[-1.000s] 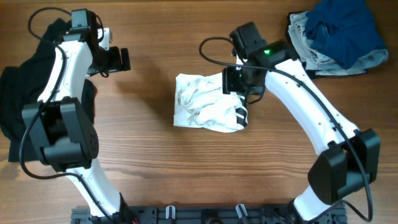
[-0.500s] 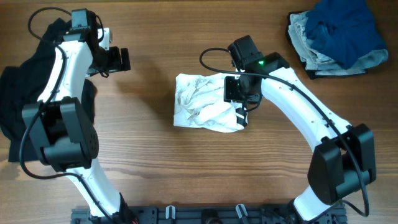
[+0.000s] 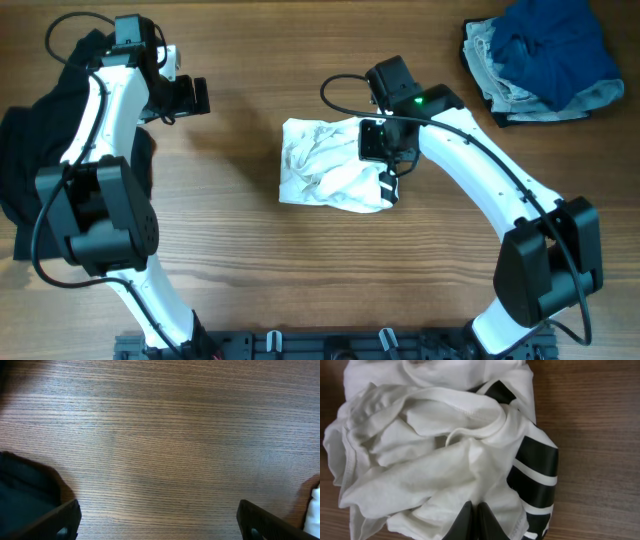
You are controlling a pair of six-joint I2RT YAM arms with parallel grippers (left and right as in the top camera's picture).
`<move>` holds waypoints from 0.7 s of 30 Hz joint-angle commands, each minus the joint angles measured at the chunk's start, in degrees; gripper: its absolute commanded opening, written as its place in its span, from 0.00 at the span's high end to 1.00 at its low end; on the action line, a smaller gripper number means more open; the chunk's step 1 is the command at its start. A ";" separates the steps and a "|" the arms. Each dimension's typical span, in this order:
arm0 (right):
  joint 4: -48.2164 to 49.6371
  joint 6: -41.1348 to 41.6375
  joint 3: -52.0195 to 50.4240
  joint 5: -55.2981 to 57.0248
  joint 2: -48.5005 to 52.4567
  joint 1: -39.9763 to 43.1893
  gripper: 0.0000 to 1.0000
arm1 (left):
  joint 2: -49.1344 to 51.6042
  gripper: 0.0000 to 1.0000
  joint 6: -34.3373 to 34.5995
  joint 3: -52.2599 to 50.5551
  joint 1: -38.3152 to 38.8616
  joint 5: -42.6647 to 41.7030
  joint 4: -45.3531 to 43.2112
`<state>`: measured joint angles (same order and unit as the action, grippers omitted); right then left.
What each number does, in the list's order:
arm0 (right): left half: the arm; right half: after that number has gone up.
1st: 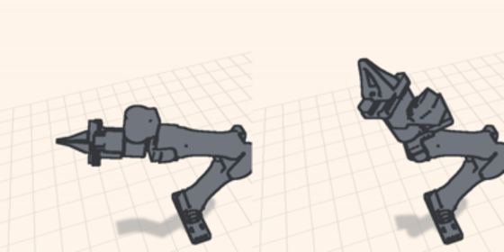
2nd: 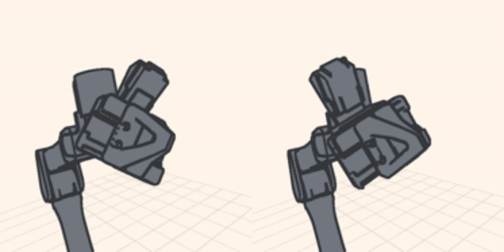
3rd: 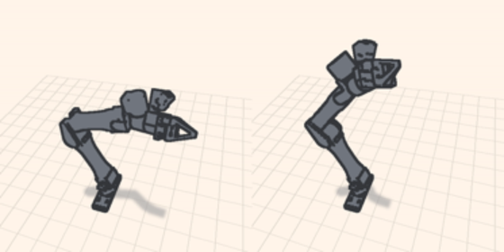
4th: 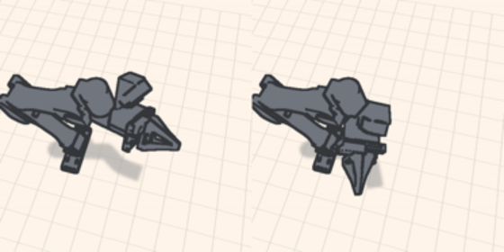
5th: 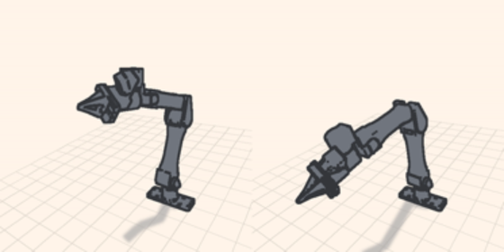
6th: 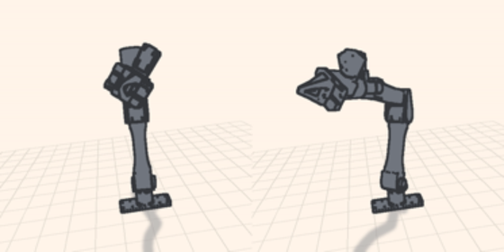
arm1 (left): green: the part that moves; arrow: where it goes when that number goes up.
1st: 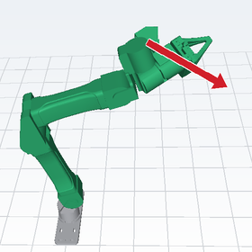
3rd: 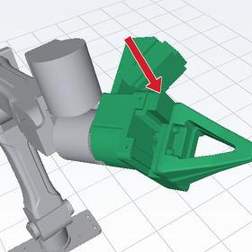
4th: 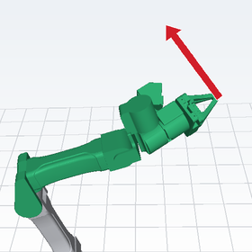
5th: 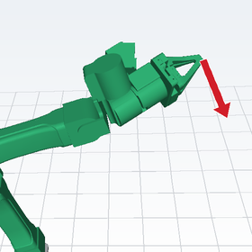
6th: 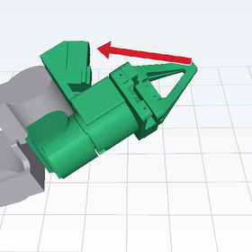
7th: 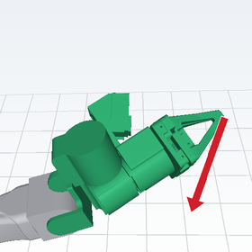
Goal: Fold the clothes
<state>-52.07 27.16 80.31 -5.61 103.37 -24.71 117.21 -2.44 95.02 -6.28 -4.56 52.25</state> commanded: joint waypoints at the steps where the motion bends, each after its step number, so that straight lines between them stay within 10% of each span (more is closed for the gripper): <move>1: 4.35 -3.85 -0.28 -6.67 0.92 -0.44 0.96 | 0.68 0.00 0.35 0.55 -0.07 -0.94 0.04; 21: 10.23 -7.72 4.55 -13.18 3.67 -19.50 0.88 | 0.68 0.00 0.35 0.55 -0.11 -0.94 0.02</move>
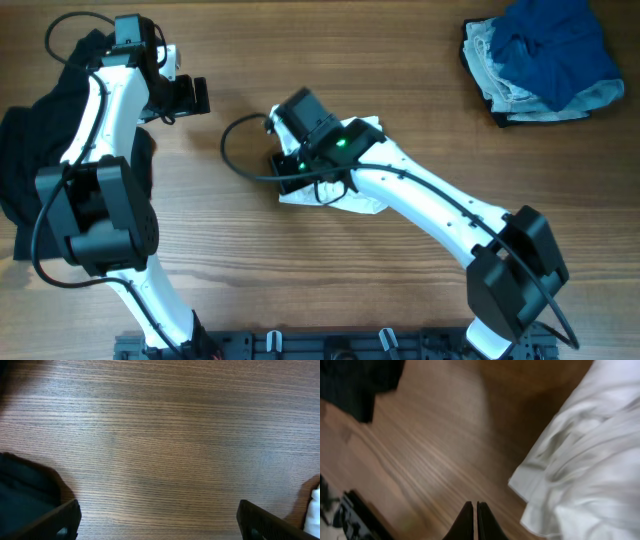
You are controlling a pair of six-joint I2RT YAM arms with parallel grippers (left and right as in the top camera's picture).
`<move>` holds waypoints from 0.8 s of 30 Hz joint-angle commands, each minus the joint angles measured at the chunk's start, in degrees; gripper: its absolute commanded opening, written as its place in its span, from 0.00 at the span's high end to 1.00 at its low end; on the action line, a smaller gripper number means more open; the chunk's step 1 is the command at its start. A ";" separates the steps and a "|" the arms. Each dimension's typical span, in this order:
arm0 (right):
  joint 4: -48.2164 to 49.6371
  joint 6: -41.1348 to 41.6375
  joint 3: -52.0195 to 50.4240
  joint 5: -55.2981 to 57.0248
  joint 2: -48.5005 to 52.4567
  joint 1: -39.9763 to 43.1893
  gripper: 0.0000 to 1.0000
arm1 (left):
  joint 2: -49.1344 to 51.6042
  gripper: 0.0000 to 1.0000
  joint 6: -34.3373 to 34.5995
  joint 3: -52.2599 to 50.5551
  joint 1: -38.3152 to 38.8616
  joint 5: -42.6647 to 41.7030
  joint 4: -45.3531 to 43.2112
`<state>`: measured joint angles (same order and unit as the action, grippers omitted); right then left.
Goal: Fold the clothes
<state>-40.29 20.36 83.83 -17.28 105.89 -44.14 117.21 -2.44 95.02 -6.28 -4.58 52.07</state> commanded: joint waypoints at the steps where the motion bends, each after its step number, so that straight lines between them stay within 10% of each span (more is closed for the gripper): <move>1: -2.60 -1.38 1.03 -2.36 1.16 -0.04 0.86 | 0.68 0.00 0.37 0.55 -0.11 -0.92 0.22; 12: -8.61 4.07 5.49 3.80 -4.20 8.26 0.44 | 0.68 0.00 0.35 0.55 -0.11 -0.92 0.17; 24: -8.31 9.49 2.84 12.72 5.64 14.23 0.44 | 0.68 0.00 0.37 0.55 -0.11 -0.92 -0.22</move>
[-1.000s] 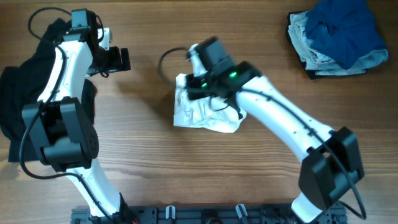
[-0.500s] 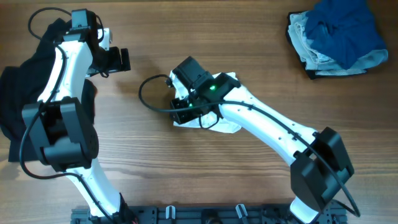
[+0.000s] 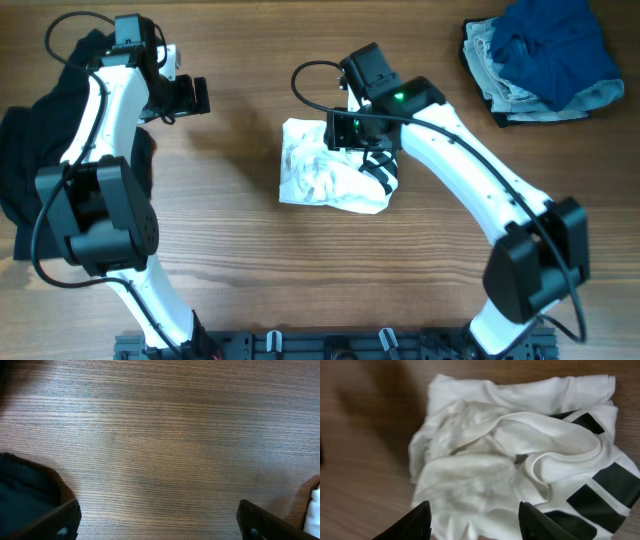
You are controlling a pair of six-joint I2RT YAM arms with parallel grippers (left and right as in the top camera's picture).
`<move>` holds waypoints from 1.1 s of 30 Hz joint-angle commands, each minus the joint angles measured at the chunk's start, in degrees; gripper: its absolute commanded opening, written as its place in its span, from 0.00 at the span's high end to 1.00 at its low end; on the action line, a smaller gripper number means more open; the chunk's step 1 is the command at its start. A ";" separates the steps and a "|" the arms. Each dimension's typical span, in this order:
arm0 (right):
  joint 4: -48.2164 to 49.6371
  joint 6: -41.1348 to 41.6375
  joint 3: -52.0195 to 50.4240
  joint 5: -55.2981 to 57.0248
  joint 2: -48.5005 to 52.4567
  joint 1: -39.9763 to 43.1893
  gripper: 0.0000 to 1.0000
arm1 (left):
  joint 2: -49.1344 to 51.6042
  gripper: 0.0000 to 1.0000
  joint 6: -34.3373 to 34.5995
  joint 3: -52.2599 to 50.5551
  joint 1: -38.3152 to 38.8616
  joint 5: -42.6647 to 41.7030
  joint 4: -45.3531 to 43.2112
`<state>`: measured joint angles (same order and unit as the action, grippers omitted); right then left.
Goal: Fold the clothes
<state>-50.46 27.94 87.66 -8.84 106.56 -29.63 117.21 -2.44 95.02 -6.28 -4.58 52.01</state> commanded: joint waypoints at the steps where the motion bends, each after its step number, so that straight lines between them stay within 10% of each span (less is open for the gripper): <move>1: 2.58 1.81 -0.98 4.57 5.92 -0.28 0.45 | 0.68 0.00 0.37 0.55 -0.11 -0.92 -0.15; 18: 3.13 0.90 -0.87 9.57 7.34 0.85 0.52 | 0.68 0.00 0.37 0.55 -0.11 -0.92 0.04; 33: 6.12 0.55 -0.90 11.47 7.48 0.90 0.96 | 0.68 0.00 0.37 0.55 -0.11 -0.94 0.07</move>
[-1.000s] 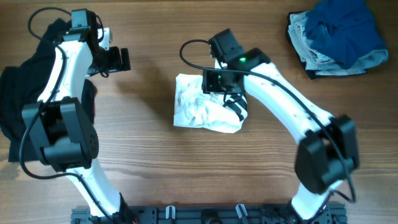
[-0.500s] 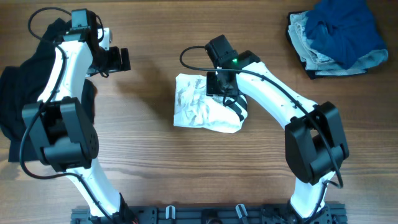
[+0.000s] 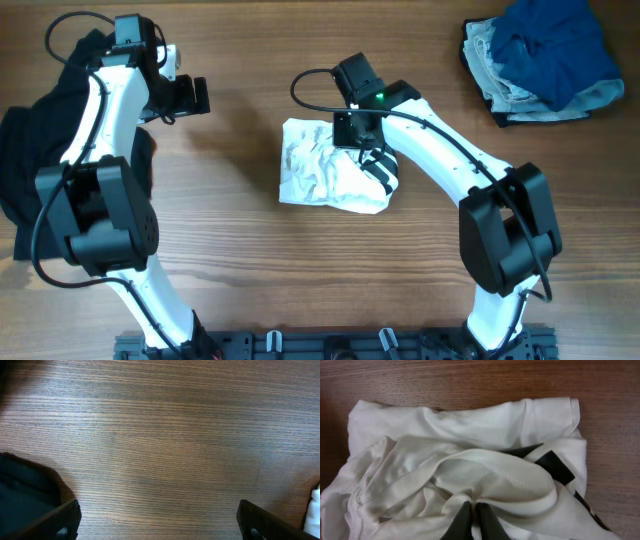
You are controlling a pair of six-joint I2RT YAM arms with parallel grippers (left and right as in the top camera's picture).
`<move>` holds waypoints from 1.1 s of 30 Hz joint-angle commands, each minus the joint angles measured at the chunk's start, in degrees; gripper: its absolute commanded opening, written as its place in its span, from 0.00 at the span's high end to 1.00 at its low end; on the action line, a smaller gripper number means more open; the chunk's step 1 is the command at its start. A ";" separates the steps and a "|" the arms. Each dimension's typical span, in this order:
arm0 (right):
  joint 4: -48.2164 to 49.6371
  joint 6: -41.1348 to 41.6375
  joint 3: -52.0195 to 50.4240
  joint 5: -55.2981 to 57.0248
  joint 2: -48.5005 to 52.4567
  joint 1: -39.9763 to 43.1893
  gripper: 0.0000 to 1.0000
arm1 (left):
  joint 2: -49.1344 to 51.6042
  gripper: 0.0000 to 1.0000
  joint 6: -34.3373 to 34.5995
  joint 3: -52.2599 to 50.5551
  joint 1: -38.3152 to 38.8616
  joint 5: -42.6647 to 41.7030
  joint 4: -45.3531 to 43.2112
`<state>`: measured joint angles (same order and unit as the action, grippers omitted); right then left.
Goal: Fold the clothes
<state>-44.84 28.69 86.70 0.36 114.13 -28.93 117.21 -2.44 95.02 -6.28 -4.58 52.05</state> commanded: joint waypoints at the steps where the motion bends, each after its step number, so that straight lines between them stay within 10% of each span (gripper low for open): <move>1: 0.72 -0.63 0.07 2.23 -0.09 0.20 0.96 | 0.68 0.00 0.37 0.55 -0.11 -0.94 0.02; 22: 3.87 -6.99 10.75 -7.67 -0.44 -11.41 0.96 | 0.68 0.00 0.37 0.55 -0.11 -0.94 0.04; 33: -6.32 -9.29 11.34 -10.95 -0.76 -9.84 0.54 | 0.68 0.00 0.35 0.55 -0.11 -0.92 0.92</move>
<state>-48.21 20.60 96.77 -9.39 114.08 -38.52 117.21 -2.44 95.02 -6.28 -4.56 52.73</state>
